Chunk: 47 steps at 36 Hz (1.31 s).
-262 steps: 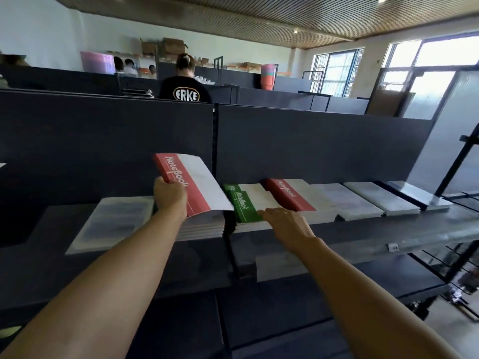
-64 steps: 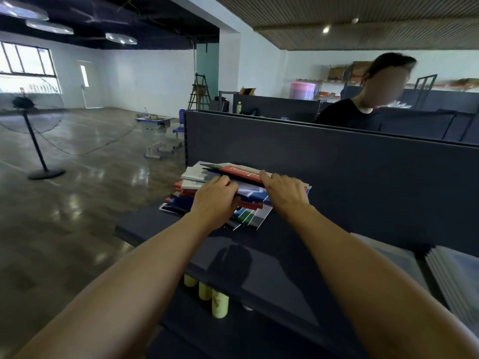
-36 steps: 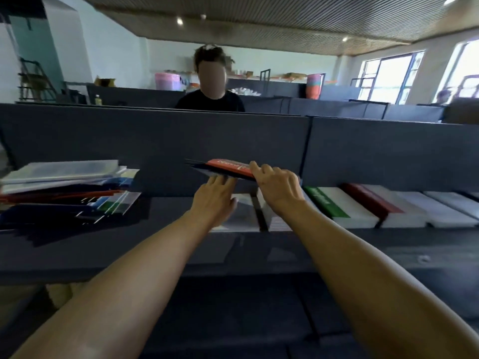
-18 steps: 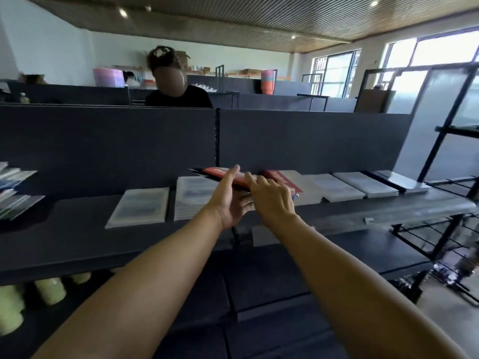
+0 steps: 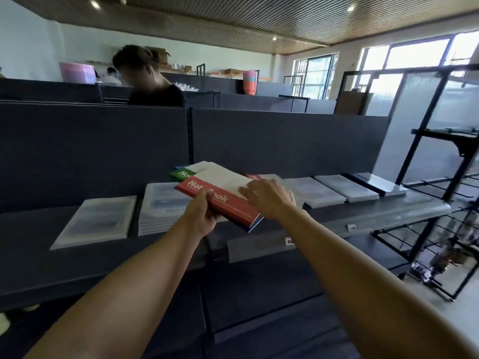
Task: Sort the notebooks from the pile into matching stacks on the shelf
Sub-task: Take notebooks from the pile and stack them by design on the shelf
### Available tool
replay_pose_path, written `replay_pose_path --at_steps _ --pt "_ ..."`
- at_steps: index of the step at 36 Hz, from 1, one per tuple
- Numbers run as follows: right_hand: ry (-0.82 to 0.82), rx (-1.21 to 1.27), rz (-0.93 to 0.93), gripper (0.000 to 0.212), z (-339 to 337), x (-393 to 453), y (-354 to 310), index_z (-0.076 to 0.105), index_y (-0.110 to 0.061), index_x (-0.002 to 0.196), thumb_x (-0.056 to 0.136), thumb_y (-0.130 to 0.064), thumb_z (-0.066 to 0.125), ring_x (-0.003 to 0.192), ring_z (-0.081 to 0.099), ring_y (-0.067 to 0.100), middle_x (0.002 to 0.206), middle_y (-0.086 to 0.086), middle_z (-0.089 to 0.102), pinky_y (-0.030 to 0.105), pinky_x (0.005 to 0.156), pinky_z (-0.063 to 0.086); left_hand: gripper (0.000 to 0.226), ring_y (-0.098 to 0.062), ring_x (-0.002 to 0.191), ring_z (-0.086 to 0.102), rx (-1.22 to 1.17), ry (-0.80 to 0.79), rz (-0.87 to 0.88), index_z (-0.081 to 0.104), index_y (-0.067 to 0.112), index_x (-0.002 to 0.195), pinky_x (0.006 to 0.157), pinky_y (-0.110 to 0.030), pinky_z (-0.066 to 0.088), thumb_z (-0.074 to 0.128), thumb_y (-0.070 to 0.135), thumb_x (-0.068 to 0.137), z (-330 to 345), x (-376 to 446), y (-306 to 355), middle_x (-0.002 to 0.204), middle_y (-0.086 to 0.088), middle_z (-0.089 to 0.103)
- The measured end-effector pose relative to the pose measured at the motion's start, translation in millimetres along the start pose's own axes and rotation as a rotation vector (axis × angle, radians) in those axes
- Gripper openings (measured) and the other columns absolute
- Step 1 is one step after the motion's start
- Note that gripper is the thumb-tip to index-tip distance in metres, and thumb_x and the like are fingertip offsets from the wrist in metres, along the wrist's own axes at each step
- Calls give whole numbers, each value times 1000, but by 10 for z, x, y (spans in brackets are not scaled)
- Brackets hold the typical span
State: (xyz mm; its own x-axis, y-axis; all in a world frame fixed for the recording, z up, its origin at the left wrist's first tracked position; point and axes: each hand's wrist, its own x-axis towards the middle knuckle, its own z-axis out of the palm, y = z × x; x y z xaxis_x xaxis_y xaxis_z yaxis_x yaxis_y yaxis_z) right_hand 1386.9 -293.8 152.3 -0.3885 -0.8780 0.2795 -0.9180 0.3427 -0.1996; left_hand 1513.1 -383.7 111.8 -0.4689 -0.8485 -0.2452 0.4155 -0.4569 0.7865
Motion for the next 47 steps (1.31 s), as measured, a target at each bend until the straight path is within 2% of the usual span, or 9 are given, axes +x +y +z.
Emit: replay_pose_path --at_steps 4,8,15,23,29,37,40,42,47 --pt "-104 180 292 64 63 228 275 42 -17 138 93 -62 38 119 51 32 134 11 52 41 94 44 11 -20 77 59 43 -72 -47 51 12 100 77 -35 50 42 15 97 9 153 53 84 -6 61" --pt "-136 564 446 53 236 346 435 55 -6 113 85 -51 62 93 62 25 107 7 64 38 85 54 15 -24 76 60 116 -78 -130 53 10 106 64 -37 46 45 17 96 60 258 24 84 -10 63" --pt "-127 846 547 34 286 513 620 50 -8 101 84 -28 72 89 58 22 96 6 58 32 76 49 49 -31 95 68 196 -36 -93 57 10 122 67 -39 54 61 47 89 107 489 -109 112 -14 69" --pt "-102 773 531 30 379 663 856 58 -3 115 93 -23 61 80 55 19 91 5 57 26 62 47 64 -35 95 69 255 136 -62 55 8 129 85 -50 55 70 48 82 27 767 -189 112 -16 69" --pt "105 821 686 36 333 779 1133 51 -3 130 97 -17 48 102 57 26 115 12 58 26 70 47 50 -29 85 65 233 219 -24 55 10 129 57 -33 49 64 38 89 72 764 -116 118 -15 65" --pt "190 961 924 32 348 915 1461 53 1 117 95 -20 47 83 53 26 77 11 48 36 78 48 40 -22 69 58 216 341 65 54 6 127 54 -31 43 60 27 93 -28 672 171 110 -13 62" --pt "171 976 845 38 358 924 1412 47 -2 128 95 -21 53 100 59 24 107 11 58 24 79 46 41 -21 69 59 226 338 81 54 6 128 55 -31 43 59 28 94 -63 659 204 115 -13 63" --pt "79 934 799 38 407 970 1425 50 -1 131 97 -18 49 116 56 28 126 15 57 16 61 41 42 -22 72 60 229 341 85 55 7 128 57 -31 44 60 29 93 -75 650 217 117 -14 64" --pt "19 623 692 33 486 1119 1445 55 5 124 95 -7 46 111 57 34 124 22 57 29 67 45 40 -24 76 60 262 329 78 57 7 123 65 -31 47 61 32 92 -67 622 245 111 -14 65"
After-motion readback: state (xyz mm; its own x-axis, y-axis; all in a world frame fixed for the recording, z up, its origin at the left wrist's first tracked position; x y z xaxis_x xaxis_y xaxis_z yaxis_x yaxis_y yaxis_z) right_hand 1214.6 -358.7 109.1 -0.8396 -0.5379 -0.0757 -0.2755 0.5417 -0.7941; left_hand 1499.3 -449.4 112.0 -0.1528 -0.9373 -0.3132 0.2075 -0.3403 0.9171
